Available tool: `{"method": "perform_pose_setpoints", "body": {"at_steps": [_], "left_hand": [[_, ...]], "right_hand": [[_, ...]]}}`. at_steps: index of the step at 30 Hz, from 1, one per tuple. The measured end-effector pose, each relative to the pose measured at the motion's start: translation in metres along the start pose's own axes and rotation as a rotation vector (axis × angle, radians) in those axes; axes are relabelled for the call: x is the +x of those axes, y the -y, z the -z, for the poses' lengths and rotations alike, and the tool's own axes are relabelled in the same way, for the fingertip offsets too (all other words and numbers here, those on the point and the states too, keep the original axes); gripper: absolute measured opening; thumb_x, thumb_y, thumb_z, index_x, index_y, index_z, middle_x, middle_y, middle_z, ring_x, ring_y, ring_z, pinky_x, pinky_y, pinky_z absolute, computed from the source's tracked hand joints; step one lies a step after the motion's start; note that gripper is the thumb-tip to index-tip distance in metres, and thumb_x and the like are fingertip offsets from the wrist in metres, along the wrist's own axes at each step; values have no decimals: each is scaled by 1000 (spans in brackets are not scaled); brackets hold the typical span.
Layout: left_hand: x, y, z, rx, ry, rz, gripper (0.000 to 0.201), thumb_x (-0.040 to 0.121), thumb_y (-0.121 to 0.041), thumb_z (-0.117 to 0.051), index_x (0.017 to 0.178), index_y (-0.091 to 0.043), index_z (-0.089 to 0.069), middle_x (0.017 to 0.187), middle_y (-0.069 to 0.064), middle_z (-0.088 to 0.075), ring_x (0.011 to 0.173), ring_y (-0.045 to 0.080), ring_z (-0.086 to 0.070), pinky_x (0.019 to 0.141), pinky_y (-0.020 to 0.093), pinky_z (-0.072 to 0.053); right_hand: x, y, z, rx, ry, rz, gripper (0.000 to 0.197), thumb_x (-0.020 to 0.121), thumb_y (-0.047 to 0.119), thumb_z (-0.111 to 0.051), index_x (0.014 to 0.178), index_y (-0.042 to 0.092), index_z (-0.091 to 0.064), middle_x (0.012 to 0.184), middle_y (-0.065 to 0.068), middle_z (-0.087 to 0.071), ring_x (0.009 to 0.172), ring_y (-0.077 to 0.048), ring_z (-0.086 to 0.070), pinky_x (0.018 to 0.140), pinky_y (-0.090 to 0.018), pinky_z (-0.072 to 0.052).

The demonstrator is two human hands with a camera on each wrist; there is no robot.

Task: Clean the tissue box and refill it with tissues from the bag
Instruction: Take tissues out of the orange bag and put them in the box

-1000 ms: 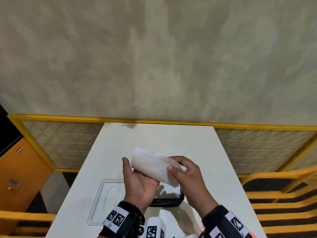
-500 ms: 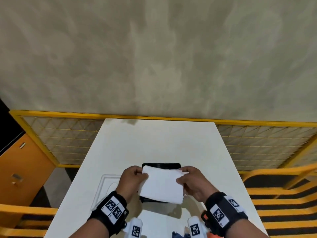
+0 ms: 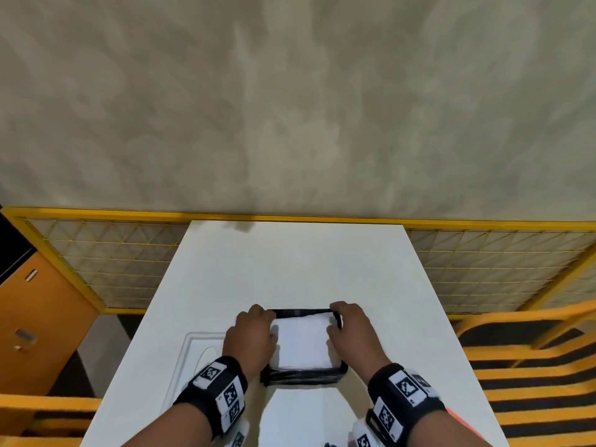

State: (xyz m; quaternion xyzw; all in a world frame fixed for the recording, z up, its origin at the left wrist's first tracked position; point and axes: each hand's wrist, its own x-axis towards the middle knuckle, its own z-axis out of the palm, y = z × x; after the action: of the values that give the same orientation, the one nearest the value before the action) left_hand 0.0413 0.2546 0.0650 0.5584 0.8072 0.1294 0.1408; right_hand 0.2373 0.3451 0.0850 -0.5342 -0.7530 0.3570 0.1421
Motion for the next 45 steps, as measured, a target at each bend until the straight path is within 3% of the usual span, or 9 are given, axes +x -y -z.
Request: {"method": "perform_pose_setpoints", "body": {"at_steps": [5, 10, 15, 19, 23, 27, 30, 37, 45], "left_hand": [[-6, -7, -14, 398, 277, -242, 30, 97, -29, -40, 110, -22, -66, 124, -1, -61, 140, 27, -34, 110, 61, -18], [-6, -8, -28, 480, 415, -243, 46, 102, -35, -29, 101, -20, -72, 111, 0, -68, 152, 31, -15, 103, 79, 13], [-10, -17, -21, 417, 316, -224, 41, 98, -37, -30, 97, -26, -69, 111, -7, -65, 146, 26, -26, 105, 77, 5], [-22, -33, -31, 240, 99, -345, 40, 88, -41, -29, 93, -30, -67, 102, -10, -64, 113, 21, -57, 107, 65, -28], [-43, -80, -69, 60, 71, -689, 13, 85, -30, -51, 84, -30, -64, 87, -10, -64, 83, 21, -63, 73, 37, -50], [-59, -154, -96, 74, 71, -866, 20, 79, -32, -51, 91, -31, -69, 101, -10, -65, 95, 20, -62, 76, 36, -51], [-63, -198, -116, 68, 292, -828, 40, 86, -42, -36, 107, -31, -68, 126, -2, -57, 116, 27, -52, 91, 41, -48], [-57, -223, -158, 361, 713, -532, 69, 78, -37, -66, 141, -44, -41, 154, 5, -21, 138, 36, -28, 108, 50, -41], [-63, -221, -162, 548, 769, -534, 115, 67, -41, -80, 154, -38, -4, 165, 9, 14, 150, 44, 0, 115, 61, -27]], "right_hand": [[-10, -2, -27, -628, 266, 134, 22, 95, 34, -38, 90, 29, -59, 95, 7, -57, 103, -20, -59, 107, -64, -9], [-16, -7, -43, -703, 401, 112, 40, 98, 48, -24, 85, 27, -55, 88, 2, -51, 98, -25, -59, 101, -73, 8], [-29, -17, -24, -223, 171, 128, 26, 94, 32, -42, 108, 27, -64, 109, 8, -63, 101, -13, -61, 109, -48, -29], [-71, -62, 18, 28, -142, 58, 15, 93, 16, -52, 87, 24, -63, 89, 11, -63, 83, -3, -58, 76, -22, -47], [-121, -139, 51, -254, -133, -201, 21, 94, 14, -48, 89, 27, -64, 96, 7, -69, 86, -8, -61, 79, -26, -50], [-150, -185, 55, -423, -13, -306, 34, 90, 18, -50, 122, 27, -61, 122, 3, -63, 112, -16, -57, 95, -28, -44], [-160, -192, 52, -500, 7, -370, 48, 86, 31, -59, 133, 27, -48, 130, -2, -54, 118, -24, -51, 92, -38, -46], [-174, -204, 52, -444, 105, -440, 71, 71, 45, -70, 136, 30, -46, 137, -4, -45, 127, -30, -43, 99, -48, -44], [-176, -203, 51, -434, 218, -470, 69, 67, 43, -75, 128, 28, -46, 122, 3, -60, 116, -26, -56, 97, -49, -39]]}}
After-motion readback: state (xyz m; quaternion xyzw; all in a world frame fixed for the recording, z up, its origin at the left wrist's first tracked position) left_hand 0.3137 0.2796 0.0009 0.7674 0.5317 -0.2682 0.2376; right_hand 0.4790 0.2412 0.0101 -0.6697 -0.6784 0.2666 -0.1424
